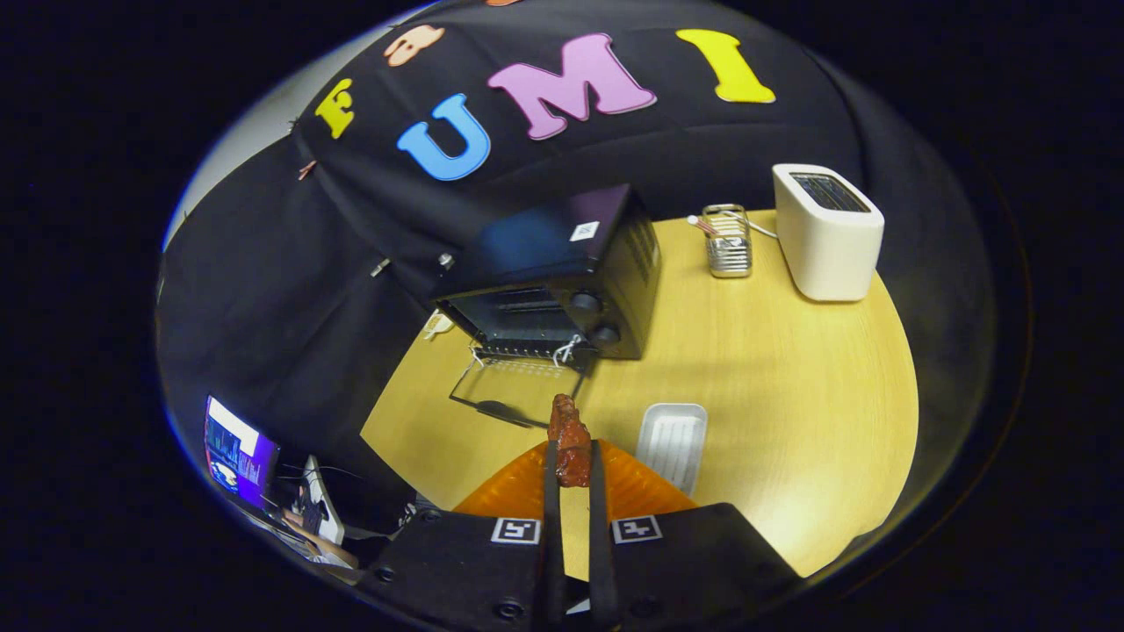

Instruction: Open the toaster oven, put the food inside, and close the toaster oven door.

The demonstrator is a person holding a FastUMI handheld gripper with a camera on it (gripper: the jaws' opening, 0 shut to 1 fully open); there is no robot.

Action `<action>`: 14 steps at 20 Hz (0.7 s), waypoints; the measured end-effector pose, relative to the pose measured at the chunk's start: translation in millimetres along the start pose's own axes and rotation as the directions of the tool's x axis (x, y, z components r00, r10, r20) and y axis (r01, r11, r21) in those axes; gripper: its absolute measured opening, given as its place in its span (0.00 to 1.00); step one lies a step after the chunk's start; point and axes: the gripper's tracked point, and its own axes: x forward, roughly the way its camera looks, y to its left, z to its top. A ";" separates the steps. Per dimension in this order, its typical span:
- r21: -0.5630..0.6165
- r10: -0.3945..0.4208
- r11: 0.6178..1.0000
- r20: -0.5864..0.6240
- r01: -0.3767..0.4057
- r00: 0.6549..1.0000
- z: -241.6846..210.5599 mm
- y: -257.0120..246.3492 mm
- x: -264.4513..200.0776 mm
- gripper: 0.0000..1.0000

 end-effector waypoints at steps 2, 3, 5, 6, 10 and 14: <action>0.020 0.009 1.000 0.039 -0.010 0.999 1.0 30.5 8.7 0.15; 0.038 0.016 0.999 0.063 -0.018 0.998 3.1 43.6 15.4 0.15; 0.070 0.020 0.997 0.104 -0.027 0.994 6.8 63.5 28.5 0.15; 0.080 0.018 0.996 0.121 -0.028 0.993 7.1 72.1 36.5 0.15; 0.090 -0.002 0.996 0.165 -0.013 0.986 7.1 96.9 65.3 0.15; 0.114 -0.005 0.993 0.224 -0.021 0.975 18.2 119.4 88.4 0.15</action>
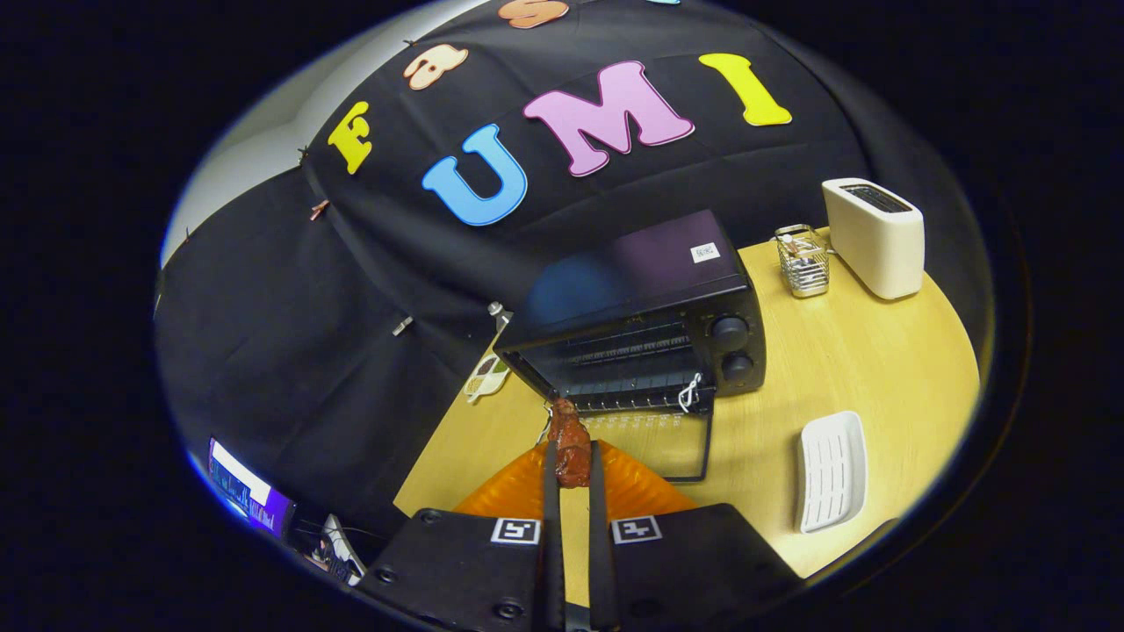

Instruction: Open the toaster oven, put the food inside, and close the toaster oven door.

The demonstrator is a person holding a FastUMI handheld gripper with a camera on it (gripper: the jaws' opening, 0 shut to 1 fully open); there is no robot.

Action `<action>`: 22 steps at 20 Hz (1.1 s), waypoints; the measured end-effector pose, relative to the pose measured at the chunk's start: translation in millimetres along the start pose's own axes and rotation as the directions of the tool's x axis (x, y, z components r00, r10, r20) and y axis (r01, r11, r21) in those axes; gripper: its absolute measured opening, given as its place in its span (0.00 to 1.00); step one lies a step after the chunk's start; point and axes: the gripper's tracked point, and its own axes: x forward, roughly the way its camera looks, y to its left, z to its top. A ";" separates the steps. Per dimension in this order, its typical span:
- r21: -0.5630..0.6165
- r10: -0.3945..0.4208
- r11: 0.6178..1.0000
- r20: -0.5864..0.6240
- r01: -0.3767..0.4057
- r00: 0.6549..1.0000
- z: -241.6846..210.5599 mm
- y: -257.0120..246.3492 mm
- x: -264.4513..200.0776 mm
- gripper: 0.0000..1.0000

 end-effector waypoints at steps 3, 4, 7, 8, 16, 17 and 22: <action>0.002 -0.024 1.000 0.017 0.024 1.000 -3.2 3.8 22.3 0.15; 0.000 -0.034 0.999 0.018 0.034 0.999 -5.8 3.5 31.0 0.15; 0.002 -0.057 0.998 0.024 0.057 0.998 -11.9 2.2 58.5 0.15; 0.008 -0.062 0.998 0.030 0.062 0.998 -12.6 0.8 68.0 0.15; 0.121 -0.105 0.989 0.119 0.091 0.987 -0.7 -13.2 137.3 0.15; 0.137 -0.112 0.986 0.132 0.094 0.985 1.9 -15.4 145.9 0.15; 0.230 -0.139 0.968 0.148 0.102 0.979 7.6 -32.4 181.2 0.15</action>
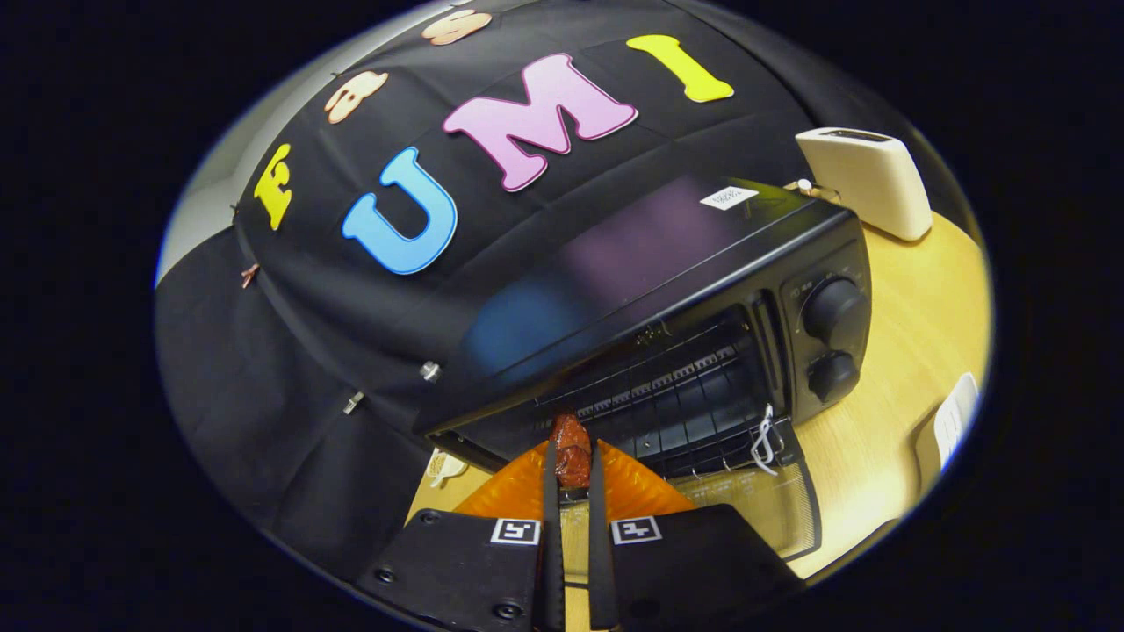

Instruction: Open the toaster oven, put the food inside, and close the toaster oven door.

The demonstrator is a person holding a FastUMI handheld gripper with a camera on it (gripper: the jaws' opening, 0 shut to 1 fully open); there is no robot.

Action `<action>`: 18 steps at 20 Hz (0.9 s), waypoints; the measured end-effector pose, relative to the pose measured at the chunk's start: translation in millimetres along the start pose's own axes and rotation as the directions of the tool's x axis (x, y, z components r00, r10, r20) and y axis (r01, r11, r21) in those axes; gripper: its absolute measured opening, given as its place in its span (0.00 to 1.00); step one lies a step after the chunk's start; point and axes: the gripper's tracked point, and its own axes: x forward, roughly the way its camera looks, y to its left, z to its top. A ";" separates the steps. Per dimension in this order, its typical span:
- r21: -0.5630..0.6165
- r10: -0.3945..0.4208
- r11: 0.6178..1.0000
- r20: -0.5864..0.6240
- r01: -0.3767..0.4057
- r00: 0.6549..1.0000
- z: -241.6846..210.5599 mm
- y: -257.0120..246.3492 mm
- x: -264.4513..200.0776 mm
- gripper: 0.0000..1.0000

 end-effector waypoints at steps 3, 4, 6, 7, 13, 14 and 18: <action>0.066 -0.009 0.998 0.007 0.008 1.000 4.7 -5.9 19.2 0.15; 0.085 -0.013 0.996 0.009 0.013 1.000 6.8 -8.7 25.9 0.15; 0.093 -0.043 0.995 0.000 0.043 0.999 5.5 -19.7 37.3 0.15; 0.093 -0.050 0.994 -0.010 0.051 0.999 3.1 -24.4 40.5 0.15; 0.032 -0.160 0.987 -0.023 0.160 0.987 4.5 -50.3 47.2 0.28; 0.020 -0.173 0.985 -0.020 0.173 0.985 5.9 -53.4 43.8 0.35; -0.006 -0.185 0.983 0.005 0.185 0.983 18.4 -53.2 26.8 0.86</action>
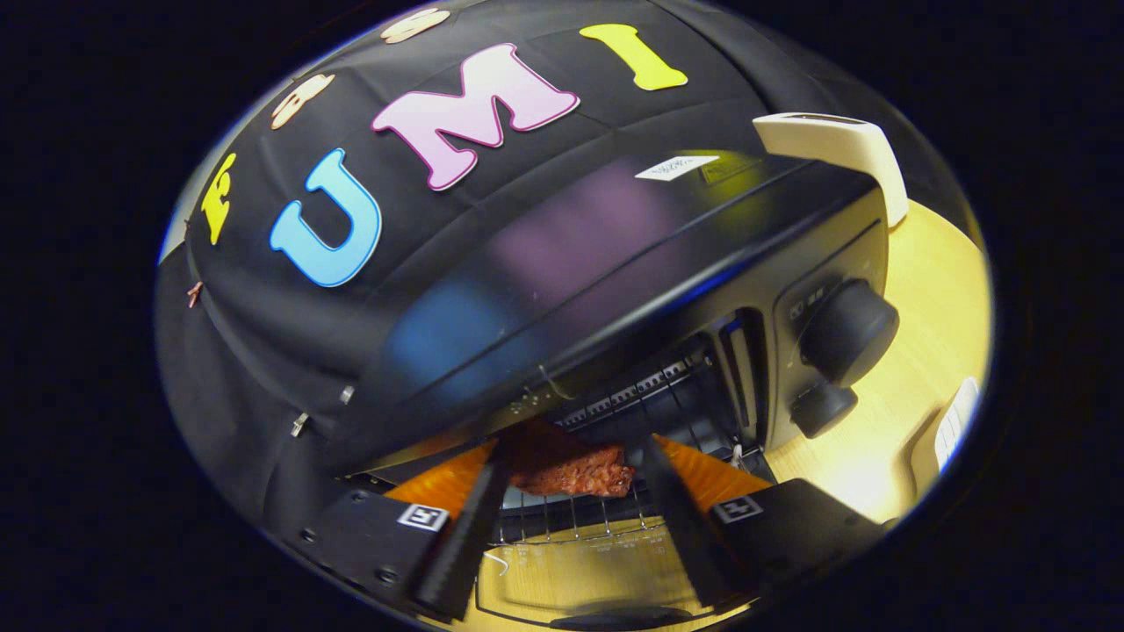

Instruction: Open the toaster oven, put the food inside, and close the toaster oven door.

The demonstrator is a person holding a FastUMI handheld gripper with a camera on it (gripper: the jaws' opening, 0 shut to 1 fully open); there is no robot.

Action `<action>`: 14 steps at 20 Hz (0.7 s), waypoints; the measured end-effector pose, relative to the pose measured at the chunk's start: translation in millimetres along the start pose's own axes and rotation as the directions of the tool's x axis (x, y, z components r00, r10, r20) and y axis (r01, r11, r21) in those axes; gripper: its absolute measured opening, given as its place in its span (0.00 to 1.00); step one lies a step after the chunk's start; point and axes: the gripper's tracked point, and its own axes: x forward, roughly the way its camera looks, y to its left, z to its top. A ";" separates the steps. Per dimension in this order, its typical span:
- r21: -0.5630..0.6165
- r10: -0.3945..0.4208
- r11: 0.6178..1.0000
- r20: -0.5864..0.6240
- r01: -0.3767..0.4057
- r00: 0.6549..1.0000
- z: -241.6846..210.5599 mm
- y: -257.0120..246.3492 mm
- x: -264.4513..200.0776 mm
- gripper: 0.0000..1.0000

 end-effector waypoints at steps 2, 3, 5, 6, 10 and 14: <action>-0.020 -0.018 1.000 0.000 0.018 1.000 3.2 -6.3 -8.6 0.98; -0.030 -0.022 0.999 0.003 0.022 1.000 4.5 -7.0 -12.2 0.98; -0.057 -0.019 0.998 0.015 0.020 1.000 8.4 -6.4 -26.5 0.98; -0.068 -0.015 0.998 0.020 0.016 1.000 10.3 -5.0 -34.0 0.98; -0.058 0.041 0.998 0.037 -0.039 0.998 16.7 8.2 -67.8 0.98; -0.054 0.085 0.995 0.064 -0.082 0.994 29.6 15.2 -105.7 0.98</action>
